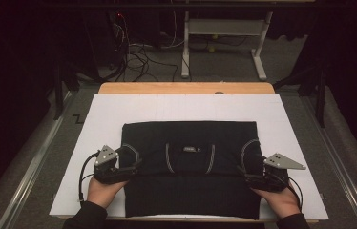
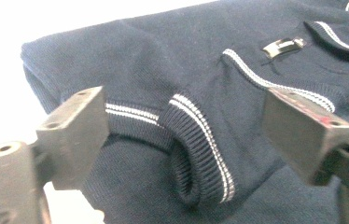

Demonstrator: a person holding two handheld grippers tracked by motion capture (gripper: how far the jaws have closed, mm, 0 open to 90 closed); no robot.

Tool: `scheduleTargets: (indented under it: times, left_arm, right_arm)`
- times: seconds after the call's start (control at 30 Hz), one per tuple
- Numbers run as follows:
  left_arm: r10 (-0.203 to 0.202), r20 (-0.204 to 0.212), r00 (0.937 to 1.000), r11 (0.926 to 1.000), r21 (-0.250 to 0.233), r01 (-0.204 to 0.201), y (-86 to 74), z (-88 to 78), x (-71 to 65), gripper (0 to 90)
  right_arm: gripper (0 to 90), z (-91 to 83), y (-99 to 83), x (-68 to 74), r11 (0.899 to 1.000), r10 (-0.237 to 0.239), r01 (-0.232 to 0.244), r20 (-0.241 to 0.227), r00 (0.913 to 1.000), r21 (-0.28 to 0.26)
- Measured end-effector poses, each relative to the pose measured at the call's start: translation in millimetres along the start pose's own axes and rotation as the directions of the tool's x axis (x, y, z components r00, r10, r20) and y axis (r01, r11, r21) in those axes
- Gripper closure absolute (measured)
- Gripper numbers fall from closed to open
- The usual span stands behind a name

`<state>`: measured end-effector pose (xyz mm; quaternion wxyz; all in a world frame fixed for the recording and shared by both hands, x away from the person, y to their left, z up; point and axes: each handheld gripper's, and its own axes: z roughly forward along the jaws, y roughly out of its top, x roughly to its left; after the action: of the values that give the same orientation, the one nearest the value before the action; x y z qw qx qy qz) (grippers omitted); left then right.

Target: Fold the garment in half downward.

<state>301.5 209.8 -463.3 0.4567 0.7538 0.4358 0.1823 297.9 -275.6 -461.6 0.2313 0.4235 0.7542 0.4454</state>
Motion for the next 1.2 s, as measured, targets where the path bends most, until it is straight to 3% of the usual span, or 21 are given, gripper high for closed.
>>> scheduleTargets:
  times: [0.13,0.23,0.57,0.8,1.2]
  left_arm:
    - [0.006,0.014,0.9999,1.0,0.005,-0.006,-0.2,0.7,-2.1,11.2]
    - [-0.007,0.024,0.9997,0.9991,0.041,0.006,1.2,4.9,-1.3,0.0]
    - [-0.008,0.026,0.9996,0.9992,0.038,0.007,2.2,5.4,-2.0,0.0]
    - [0.0,0.044,0.999,0.9996,0.027,-0.001,4.5,4.6,-6.5,0.0]
    - [0.037,0.08,0.9961,0.9987,0.033,-0.04,9.6,16.4,-27.3,0.0]
  right_arm:
    - [1.5,0.8,1.0,3.5,1.0,-0.014,0.014,0.003,0.9999,-0.002]
    - [0.1,1.7,1.7,4.0,1.0,-0.014,0.014,0.008,0.9999,-0.001]
    - [0.1,1.6,2.9,3.6,1.0,-0.014,0.014,-0.002,0.9999,-0.005]
    - [0.1,2.2,5.9,11.4,0.999,-0.04,0.04,-0.017,0.999,-0.021]
    - [0.2,7.9,11.2,23.2,0.997,-0.071,0.07,-0.044,0.9965,-0.023]
